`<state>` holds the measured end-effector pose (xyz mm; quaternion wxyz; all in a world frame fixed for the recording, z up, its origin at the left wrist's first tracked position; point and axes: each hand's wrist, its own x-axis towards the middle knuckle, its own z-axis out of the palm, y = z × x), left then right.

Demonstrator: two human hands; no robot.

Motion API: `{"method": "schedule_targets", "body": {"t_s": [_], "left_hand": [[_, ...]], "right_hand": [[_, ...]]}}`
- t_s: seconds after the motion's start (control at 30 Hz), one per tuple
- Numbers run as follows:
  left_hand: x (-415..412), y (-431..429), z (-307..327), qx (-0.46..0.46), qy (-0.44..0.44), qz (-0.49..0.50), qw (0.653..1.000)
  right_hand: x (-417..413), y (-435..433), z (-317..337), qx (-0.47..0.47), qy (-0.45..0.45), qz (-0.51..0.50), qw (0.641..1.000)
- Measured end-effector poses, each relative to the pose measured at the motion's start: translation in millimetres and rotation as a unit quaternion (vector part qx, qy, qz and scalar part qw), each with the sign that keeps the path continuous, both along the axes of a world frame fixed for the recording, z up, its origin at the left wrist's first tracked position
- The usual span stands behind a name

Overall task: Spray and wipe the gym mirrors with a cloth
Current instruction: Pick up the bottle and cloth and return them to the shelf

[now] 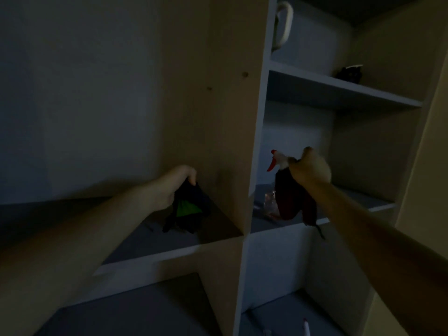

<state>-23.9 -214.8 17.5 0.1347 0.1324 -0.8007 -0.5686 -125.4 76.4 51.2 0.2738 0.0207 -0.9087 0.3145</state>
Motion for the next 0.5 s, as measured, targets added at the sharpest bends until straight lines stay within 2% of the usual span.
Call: {"method": "schedule_targets", "body": {"t_s": [0.1, 0.17, 0.23, 0.33, 0.37, 0.4, 0.47, 0.5], "left_hand": [[2.4, -13.5, 1.7, 0.007, 0.012, -0.036, 0.999], [10.4, -18.5, 0.7, 0.032, 0.027, -0.047, 0.998], [17.1, -19.5, 1.9, 0.076, 0.045, -0.073, 0.993], [14.5, -23.8, -1.3, 0.082, 0.093, -0.042, 0.991], [15.6, -24.1, -5.8, 0.064, 0.096, -0.027, 0.993], [17.2, -28.2, -15.4, 0.007, 0.089, -0.015, 0.996], [18.2, -42.4, -34.4, -0.173, 0.021, -0.027, 0.984], [20.7, -52.2, -42.1, -0.264, -0.011, -0.030, 0.964]], "right_hand": [[39.7, -3.3, -6.2, 0.034, 0.150, 0.029, 0.988], [61.3, -17.8, -2.8, 0.042, 0.178, 0.075, 0.980], [78.6, -40.9, 1.4, 0.061, 0.126, 0.160, 0.977], [101.2, -80.4, -3.2, 0.040, -0.032, 0.315, 0.948], [103.6, -90.7, -6.5, 0.033, -0.072, 0.338, 0.938], [104.5, -100.2, -10.4, 0.016, -0.099, 0.349, 0.932], [106.7, -115.7, -14.1, -0.050, -0.130, 0.349, 0.927], [108.1, -121.3, -13.9, -0.082, -0.139, 0.352, 0.922]]}}
